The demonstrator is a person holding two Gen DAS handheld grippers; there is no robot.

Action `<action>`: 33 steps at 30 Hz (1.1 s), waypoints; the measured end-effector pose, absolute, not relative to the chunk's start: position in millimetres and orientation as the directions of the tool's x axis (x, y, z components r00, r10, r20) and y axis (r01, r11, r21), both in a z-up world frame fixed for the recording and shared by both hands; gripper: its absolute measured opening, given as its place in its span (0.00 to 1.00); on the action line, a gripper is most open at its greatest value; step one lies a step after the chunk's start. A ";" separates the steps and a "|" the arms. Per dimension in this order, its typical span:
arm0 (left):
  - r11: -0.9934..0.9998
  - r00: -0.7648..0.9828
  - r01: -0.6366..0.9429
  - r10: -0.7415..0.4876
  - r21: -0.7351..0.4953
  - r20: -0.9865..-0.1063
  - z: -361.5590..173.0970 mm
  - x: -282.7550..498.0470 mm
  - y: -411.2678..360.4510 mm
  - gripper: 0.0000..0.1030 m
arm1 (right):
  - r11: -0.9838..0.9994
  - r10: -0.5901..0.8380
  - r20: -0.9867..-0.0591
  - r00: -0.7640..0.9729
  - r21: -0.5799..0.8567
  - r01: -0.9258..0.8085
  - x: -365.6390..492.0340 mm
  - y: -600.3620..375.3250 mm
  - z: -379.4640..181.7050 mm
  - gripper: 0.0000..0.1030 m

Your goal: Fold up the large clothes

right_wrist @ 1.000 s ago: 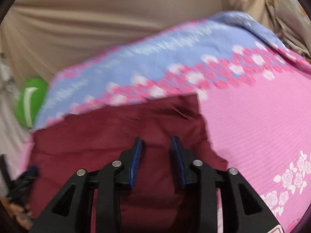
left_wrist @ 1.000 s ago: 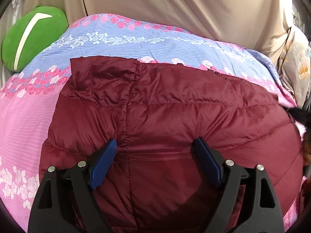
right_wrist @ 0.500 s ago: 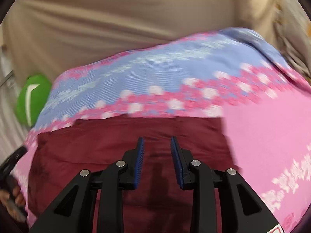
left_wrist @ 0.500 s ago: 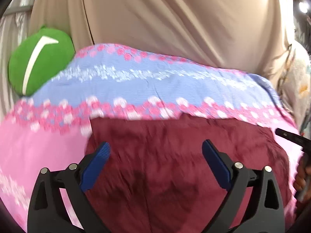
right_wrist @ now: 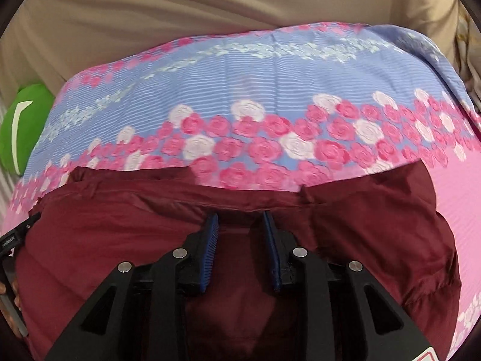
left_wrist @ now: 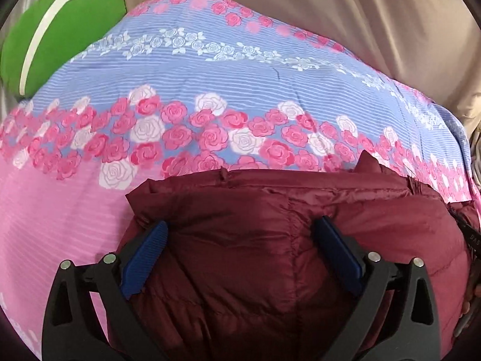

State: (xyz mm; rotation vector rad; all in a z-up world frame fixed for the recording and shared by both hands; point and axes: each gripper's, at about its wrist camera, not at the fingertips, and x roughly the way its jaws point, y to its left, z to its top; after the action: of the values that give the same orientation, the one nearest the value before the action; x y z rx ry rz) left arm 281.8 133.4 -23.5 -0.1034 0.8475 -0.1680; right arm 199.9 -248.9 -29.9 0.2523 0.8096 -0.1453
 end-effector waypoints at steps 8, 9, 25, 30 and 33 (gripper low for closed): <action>0.984 0.650 0.103 -0.176 -0.144 -0.739 -29.0 281.0 132.5 0.95 | 0.898 0.039 -0.724 0.689 0.328 0.294 193.3 -289.1 -42.0 0.00; 0.985 0.649 0.103 -0.170 -0.136 -0.741 -29.2 281.3 131.6 0.95 | 0.878 0.046 -0.723 0.689 0.358 0.318 192.1 -296.6 -44.4 0.00; 0.996 0.705 0.035 0.031 0.078 -0.708 -4.9 245.5 114.4 0.94 | 0.969 0.043 -0.627 0.778 0.216 0.121 133.4 -163.7 41.4 0.15; 0.995 0.713 0.075 -0.011 0.061 -0.701 12.0 204.4 108.7 0.95 | 0.985 0.105 -0.653 0.750 0.174 0.013 141.4 -100.8 21.8 0.16; 0.993 0.712 0.095 -0.022 0.065 -0.701 10.9 186.0 104.1 0.95 | 0.986 0.130 -0.678 0.724 0.163 -0.024 141.1 -74.5 3.9 0.16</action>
State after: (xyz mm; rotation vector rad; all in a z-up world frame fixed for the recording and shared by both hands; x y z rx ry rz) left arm 186.0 104.1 10.9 0.0991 0.7756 -0.0647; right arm 141.1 -74.5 3.9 0.1461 0.7572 0.0852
